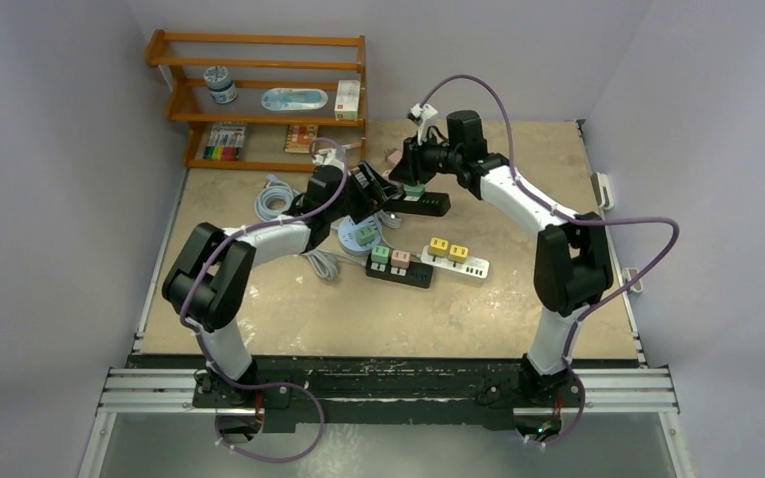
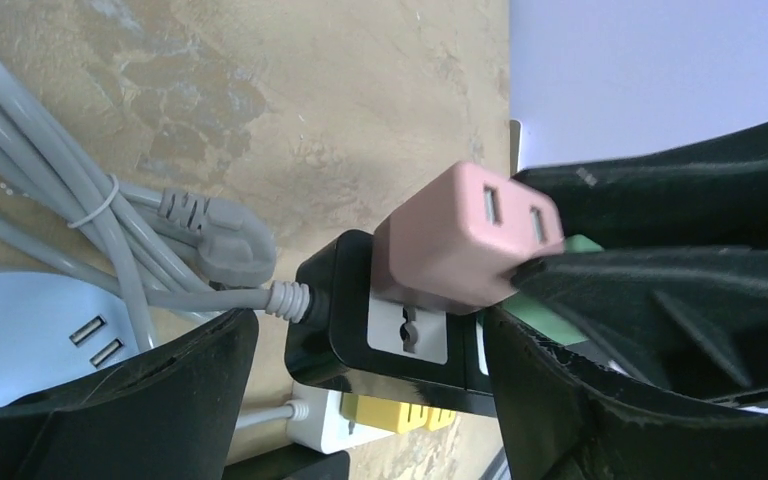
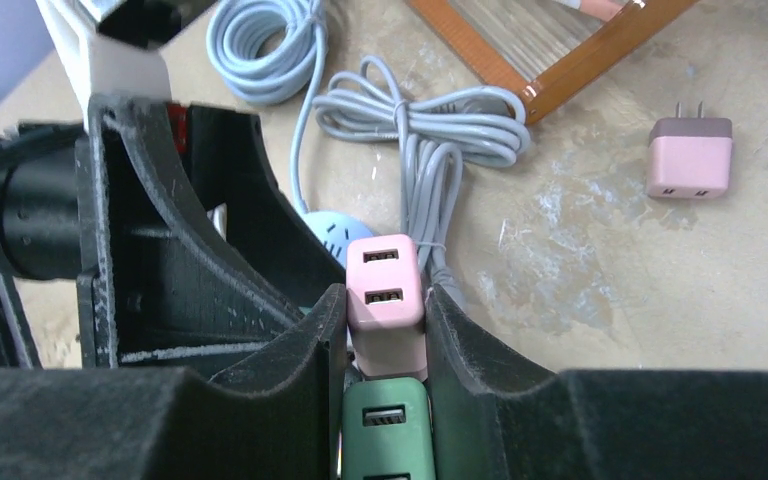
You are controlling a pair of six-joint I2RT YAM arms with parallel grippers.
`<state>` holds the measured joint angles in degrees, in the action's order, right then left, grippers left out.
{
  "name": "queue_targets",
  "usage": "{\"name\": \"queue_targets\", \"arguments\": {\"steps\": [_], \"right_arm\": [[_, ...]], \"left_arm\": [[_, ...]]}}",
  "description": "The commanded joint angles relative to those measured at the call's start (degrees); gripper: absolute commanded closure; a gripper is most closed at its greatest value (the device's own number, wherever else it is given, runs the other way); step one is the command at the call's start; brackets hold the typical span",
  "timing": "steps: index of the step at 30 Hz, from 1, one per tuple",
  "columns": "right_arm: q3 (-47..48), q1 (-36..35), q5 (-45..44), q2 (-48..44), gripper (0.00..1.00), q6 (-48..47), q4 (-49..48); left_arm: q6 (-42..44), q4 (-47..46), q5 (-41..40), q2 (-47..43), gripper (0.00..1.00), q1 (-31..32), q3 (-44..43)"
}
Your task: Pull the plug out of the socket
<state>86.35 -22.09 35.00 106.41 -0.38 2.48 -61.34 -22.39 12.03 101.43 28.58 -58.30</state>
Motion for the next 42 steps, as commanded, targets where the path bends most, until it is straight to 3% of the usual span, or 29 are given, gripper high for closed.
{"name": "queue_targets", "arguments": {"steps": [1,8,15,20,23,27,32,42], "right_arm": [[-1.12,-1.61,1.19,-5.39,1.00,11.07,-16.56],[-3.25,-2.77,3.34,-6.40,1.00,15.65,-21.99],[-4.63,0.84,-2.52,-6.38,1.00,14.59,-22.33],[6.75,11.34,1.69,3.65,1.00,10.72,-10.20],[16.34,13.58,2.89,11.72,1.00,6.40,-1.43],[25.72,14.49,4.57,21.69,1.00,4.00,2.94],[35.07,14.53,7.79,30.77,1.00,4.60,4.47],[43.29,14.53,7.11,39.66,1.00,8.29,-0.11]], "left_arm": [[-4.32,-7.07,0.96,-0.21,0.19,0.25,1.77],[-6.12,-9.05,0.33,0.93,0.36,0.25,2.93],[-3.31,-5.15,-1.39,-1.53,0.37,0.25,2.91],[1.93,1.37,-3.98,-6.39,0.37,0.25,3.17],[4.65,5.31,-5.59,-8.64,0.37,0.17,3.39],[6.81,8.04,-6.79,-10.38,0.37,0.14,3.60],[8.05,9.92,-7.33,-11.26,0.37,0.09,3.63],[7.93,10.59,-7.38,-10.85,0.37,-0.29,3.65]]}}
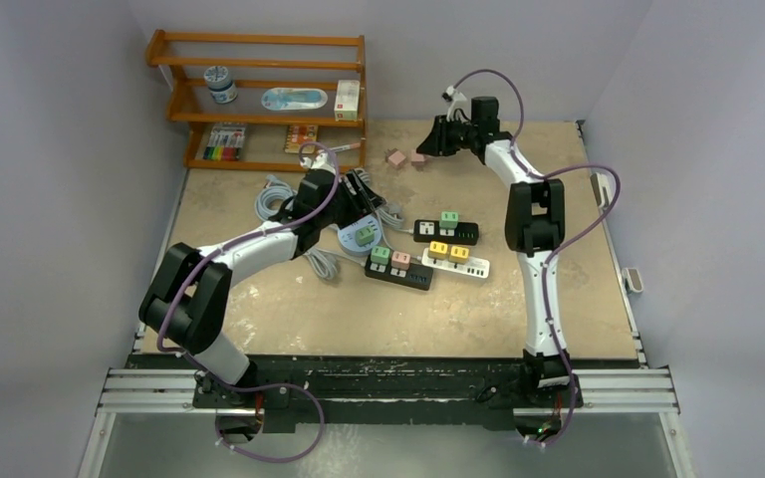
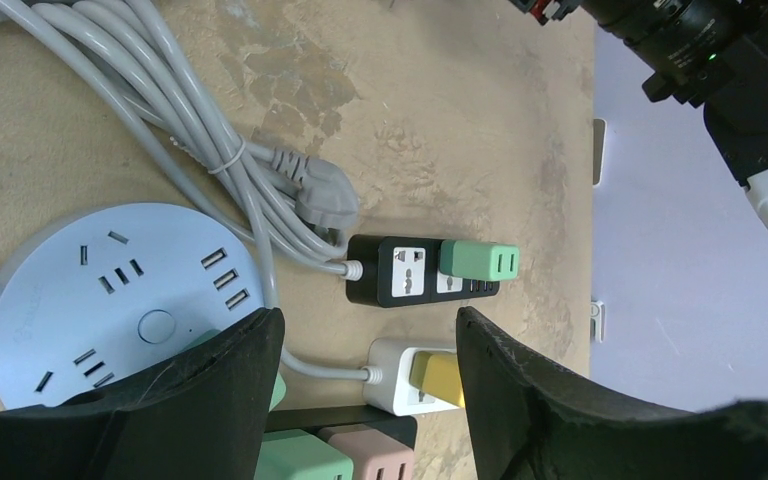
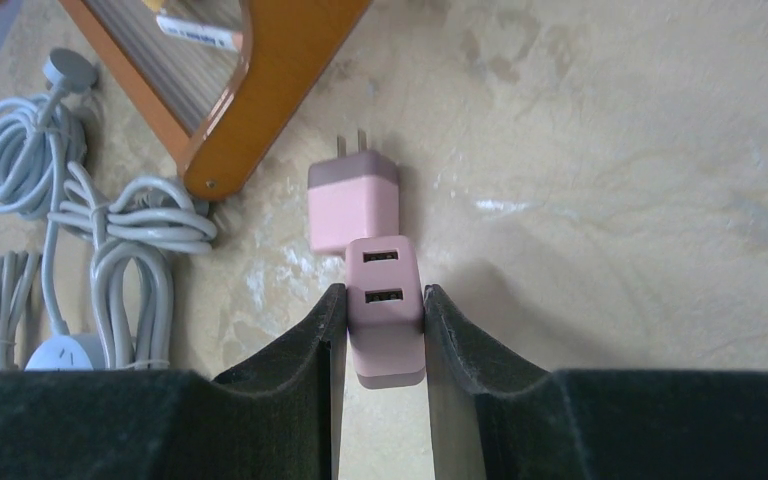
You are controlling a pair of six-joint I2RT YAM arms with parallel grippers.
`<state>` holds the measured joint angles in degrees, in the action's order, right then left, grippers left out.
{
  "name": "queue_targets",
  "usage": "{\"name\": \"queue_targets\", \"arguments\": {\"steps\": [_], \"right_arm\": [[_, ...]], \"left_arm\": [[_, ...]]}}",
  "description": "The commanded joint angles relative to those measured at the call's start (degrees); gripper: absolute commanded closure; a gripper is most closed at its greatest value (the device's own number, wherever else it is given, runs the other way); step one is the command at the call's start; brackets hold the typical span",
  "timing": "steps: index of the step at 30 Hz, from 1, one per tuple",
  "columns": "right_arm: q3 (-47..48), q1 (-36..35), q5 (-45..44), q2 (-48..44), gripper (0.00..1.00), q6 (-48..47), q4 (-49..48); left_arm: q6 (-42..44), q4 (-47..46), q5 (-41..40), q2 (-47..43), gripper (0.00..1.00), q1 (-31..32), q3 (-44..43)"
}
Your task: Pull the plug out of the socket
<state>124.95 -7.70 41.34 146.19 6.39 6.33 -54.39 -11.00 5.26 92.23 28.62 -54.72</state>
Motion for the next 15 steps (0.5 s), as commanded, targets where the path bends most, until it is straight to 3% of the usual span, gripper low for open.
{"name": "queue_targets", "arguments": {"steps": [1,8,11,15], "right_arm": [[5.20,0.15,0.19,0.52,1.00,1.69,-4.36],[9.53,0.23,-0.89,4.41,1.00,2.60,-3.67],[9.14,0.15,-0.75,4.74,0.84,2.83,-3.83],[8.04,0.23,-2.12,3.78,0.52,1.95,-4.22]], "left_arm": [[0.96,-0.80,-0.60,-1.76,0.37,-0.39,0.05],[1.66,0.62,-0.64,-2.37,0.37,-1.17,0.14],[1.60,0.55,-0.28,-2.09,0.37,-1.29,0.00],[1.14,-0.04,0.51,-1.55,0.37,-1.29,-0.18]]}}
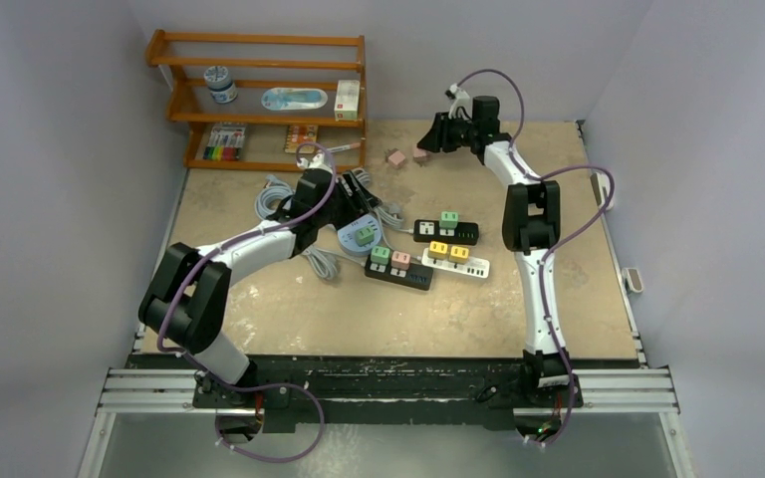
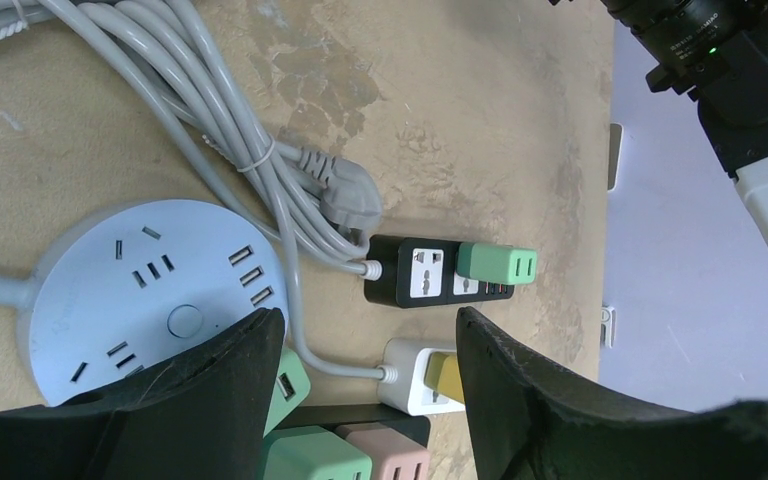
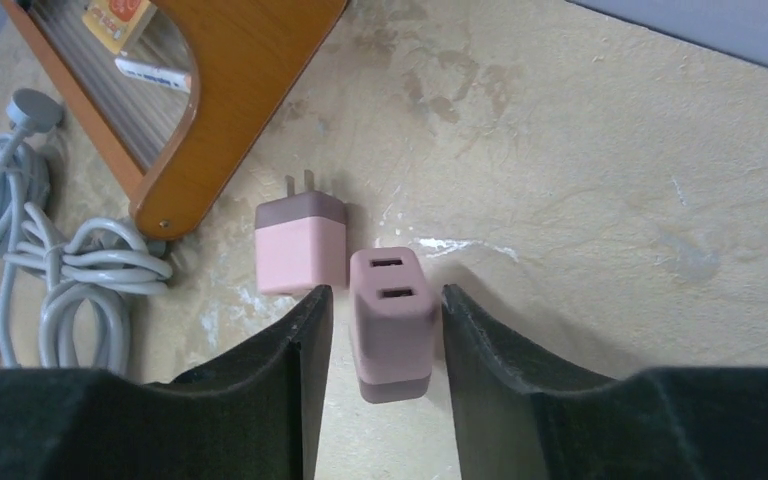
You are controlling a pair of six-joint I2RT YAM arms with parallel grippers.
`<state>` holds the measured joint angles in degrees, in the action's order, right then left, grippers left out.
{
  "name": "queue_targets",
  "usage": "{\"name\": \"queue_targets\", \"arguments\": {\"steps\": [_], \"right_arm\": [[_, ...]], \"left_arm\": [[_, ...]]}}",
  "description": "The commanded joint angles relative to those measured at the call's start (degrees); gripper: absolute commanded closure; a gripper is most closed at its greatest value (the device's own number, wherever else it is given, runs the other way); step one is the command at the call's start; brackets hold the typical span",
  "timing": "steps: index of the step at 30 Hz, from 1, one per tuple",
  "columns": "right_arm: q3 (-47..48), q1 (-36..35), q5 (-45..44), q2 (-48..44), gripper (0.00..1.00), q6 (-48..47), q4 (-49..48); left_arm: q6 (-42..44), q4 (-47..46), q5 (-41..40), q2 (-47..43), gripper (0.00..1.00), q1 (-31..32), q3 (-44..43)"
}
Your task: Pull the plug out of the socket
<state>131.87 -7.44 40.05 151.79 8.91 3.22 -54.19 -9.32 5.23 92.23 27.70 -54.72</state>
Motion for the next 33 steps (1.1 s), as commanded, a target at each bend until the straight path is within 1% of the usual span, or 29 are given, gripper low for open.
{"name": "queue_targets", "arguments": {"steps": [1,3,5,7,10,12,15,17,20,22,24,26,28,30,33], "right_arm": [[0.72,-0.03,-1.02,-2.57,0.43,-1.12,-1.67],[-0.67,-0.03,-1.98,-4.73,0.31,-2.55,-3.30],[-3.98,-0.03,-3.97,-8.58,0.28,-3.86,-6.53],[-10.09,-0.03,-7.08,-14.51,0.26,-4.63,-13.32],[-23.91,-0.03,-11.19,-26.07,0.26,-5.26,-23.20],[-35.96,-1.02,-11.87,-35.42,0.25,-7.67,-28.55],[-55.74,-5.12,-12.91,-51.00,0.25,-12.83,-37.76],[-67.18,-8.36,-11.46,-57.93,0.25,-16.98,-41.31],[-77.75,-10.34,-4.72,-64.29,0.26,-19.05,-41.03],[-82.64,-10.84,-0.33,-67.23,0.26,-20.56,-38.92],[-84.69,-11.49,1.70,-69.13,0.27,-22.39,-36.15],[-85.10,-12.80,1.18,-69.54,0.28,-23.60,-33.31],[-84.59,-13.75,1.21,-68.32,0.30,-23.43,-30.97],[-84.50,-15.14,2.56,-66.96,0.32,-23.22,-29.41],[-84.50,-18.85,1.25,-65.57,0.31,-25.06,-26.56]], "left_arm": [[0.89,-1.75,0.63,-1.48,0.37,-0.40,-0.20],[0.92,-1.64,0.65,-1.65,0.37,-0.44,-0.21],[1.20,-1.17,0.43,-2.02,0.36,-0.46,-0.31],[1.77,-0.13,-0.13,-2.73,0.36,-0.46,-0.30],[2.44,1.25,-1.18,-4.38,0.35,-0.75,0.24],[2.95,2.03,-2.03,-6.12,0.35,-1.09,1.43],[5.13,3.87,-3.59,-9.26,0.34,-1.67,3.27],[8.15,6.48,-5.41,-11.39,0.34,-1.69,4.72],[10.23,9.24,-7.25,-14.68,0.33,-1.53,8.40],[9.77,9.52,-6.27,-16.53,0.34,-0.88,11.18],[9.64,9.58,-5.98,-17.85,0.36,1.12,13.42],[9.49,9.20,-6.30,-19.23,0.44,3.94,15.85],[9.09,8.30,-6.20,-20.21,0.49,5.76,17.84],[8.51,6.68,-6.19,-21.20,0.51,7.31,19.75],[7.70,4.63,-6.16,-21.30,0.51,9.08,20.78]]}}
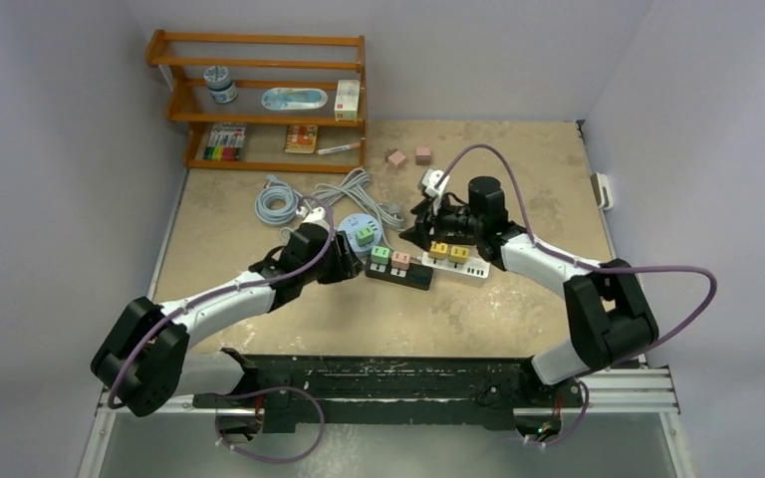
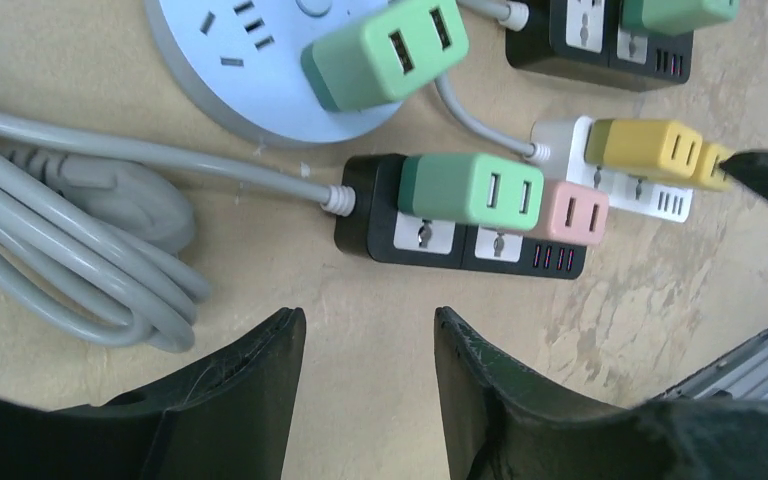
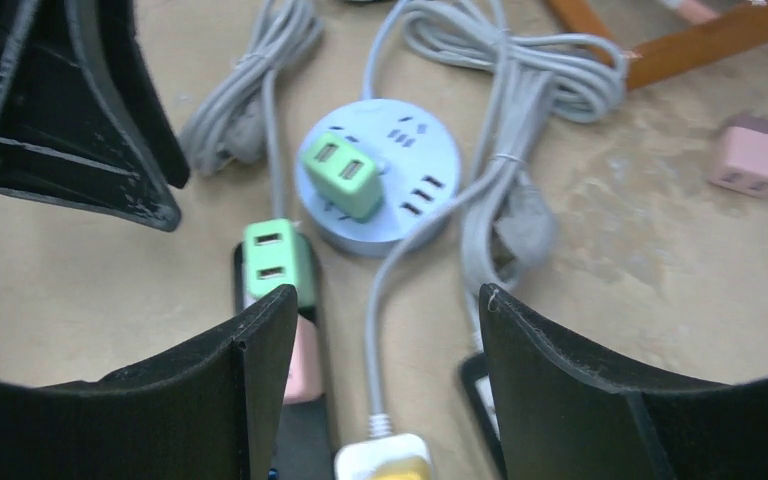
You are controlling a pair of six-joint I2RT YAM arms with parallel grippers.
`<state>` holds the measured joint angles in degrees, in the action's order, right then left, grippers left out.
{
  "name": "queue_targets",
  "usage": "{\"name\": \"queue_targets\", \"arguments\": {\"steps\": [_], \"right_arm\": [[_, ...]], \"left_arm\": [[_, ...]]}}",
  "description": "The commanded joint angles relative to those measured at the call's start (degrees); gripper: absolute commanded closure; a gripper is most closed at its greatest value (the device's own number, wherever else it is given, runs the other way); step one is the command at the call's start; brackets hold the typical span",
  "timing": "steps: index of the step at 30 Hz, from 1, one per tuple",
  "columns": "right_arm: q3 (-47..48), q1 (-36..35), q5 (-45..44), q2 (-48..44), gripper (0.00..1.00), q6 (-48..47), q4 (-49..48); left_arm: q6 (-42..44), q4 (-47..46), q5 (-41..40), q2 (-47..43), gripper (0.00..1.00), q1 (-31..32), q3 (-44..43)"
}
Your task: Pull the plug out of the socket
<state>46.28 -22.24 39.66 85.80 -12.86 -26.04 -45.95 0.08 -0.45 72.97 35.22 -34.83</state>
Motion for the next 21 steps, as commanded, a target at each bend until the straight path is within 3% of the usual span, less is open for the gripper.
{"name": "queue_targets", "arguments": {"steps": [1,14,21], "right_arm": [[1.21,-5.01,1.65,0.96,0.31,-3.86,3.77],[2.50,-8.00,-3.82,4.59,0.34,-6.74,10.37],[4.37,-8.23,-4.74,7.06,0.44,-6.77,13.71]], "left_arm": [[-0.76,-5.27,-0.56,-1.60,0.51,1.95,0.89],[0.40,-7.37,-2.65,8.24,0.50,2.92,-2.17],[0.78,-9.44,-1.71,12.44,0.50,2.91,-4.24]]}}
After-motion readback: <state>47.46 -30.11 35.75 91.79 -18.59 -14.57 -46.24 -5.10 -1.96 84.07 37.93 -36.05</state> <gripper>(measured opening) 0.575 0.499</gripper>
